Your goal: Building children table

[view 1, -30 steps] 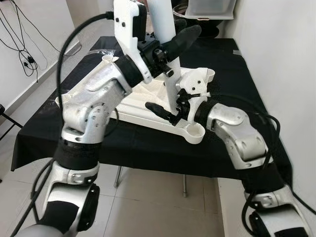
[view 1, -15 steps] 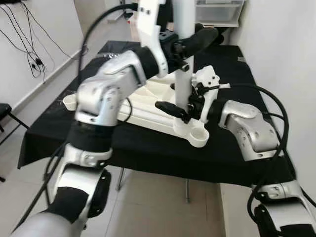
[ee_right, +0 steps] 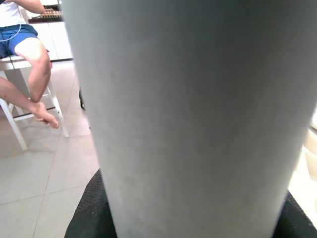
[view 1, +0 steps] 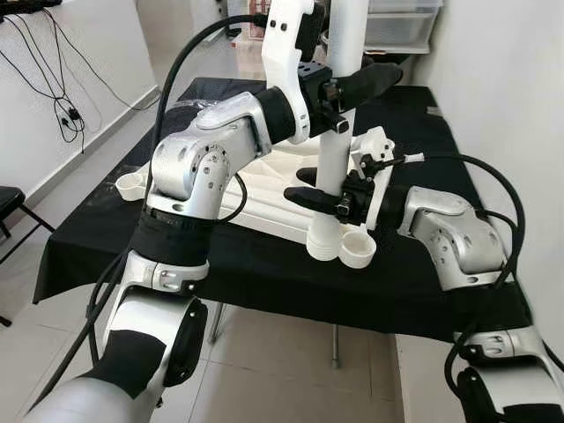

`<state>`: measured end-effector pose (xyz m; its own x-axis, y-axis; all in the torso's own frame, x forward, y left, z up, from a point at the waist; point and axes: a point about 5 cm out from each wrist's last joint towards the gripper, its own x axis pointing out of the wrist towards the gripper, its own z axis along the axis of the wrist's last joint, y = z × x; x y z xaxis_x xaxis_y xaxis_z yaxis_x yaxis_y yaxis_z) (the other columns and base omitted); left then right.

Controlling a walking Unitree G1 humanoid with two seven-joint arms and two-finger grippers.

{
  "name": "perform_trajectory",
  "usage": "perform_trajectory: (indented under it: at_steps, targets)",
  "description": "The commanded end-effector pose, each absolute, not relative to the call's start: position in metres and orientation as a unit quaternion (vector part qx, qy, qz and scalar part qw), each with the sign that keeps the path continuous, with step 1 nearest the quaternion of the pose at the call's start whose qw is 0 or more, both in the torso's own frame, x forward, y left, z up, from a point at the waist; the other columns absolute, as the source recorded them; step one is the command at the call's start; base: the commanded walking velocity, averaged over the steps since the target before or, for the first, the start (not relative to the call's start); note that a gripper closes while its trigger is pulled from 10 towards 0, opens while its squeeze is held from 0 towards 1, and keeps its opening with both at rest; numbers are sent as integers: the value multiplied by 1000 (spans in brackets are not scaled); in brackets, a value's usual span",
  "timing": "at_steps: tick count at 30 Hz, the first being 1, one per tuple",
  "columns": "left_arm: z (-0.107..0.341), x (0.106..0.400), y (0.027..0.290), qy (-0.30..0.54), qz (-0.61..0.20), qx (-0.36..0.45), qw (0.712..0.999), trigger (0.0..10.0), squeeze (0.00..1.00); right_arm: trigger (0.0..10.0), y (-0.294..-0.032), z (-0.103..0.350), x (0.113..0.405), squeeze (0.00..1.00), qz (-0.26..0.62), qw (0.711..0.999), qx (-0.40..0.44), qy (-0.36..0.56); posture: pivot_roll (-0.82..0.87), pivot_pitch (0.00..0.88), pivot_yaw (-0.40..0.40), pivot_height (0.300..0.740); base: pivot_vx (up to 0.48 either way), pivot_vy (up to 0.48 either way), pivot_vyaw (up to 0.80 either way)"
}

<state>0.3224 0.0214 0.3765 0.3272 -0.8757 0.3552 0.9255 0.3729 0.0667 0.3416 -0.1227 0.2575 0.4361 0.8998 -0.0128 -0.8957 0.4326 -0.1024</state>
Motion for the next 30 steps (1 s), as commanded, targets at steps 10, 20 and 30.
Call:
perform_trajectory:
  at_steps: [10, 20, 30]
  targets:
    - [403, 275, -24, -236, -694, -113, 671, 10000, 1000, 0, -59, 255, 325, 0, 627, 778, -34, -29, -27, 50, 6, 740, 0, 0, 0]
    - [436, 284, 55, -313, -605, -189, 707, 10000, 1000, 0, -98, 271, 355, 0, 459, 885, -9, -75, -18, 81, 5, 740, 0, 0, 0]
    - [420, 251, 176, -358, -508, -191, 760, 10000, 1000, 0, -141, 275, 375, 0, 293, 952, -17, -86, 7, 141, -7, 740, 0, 0, 0]
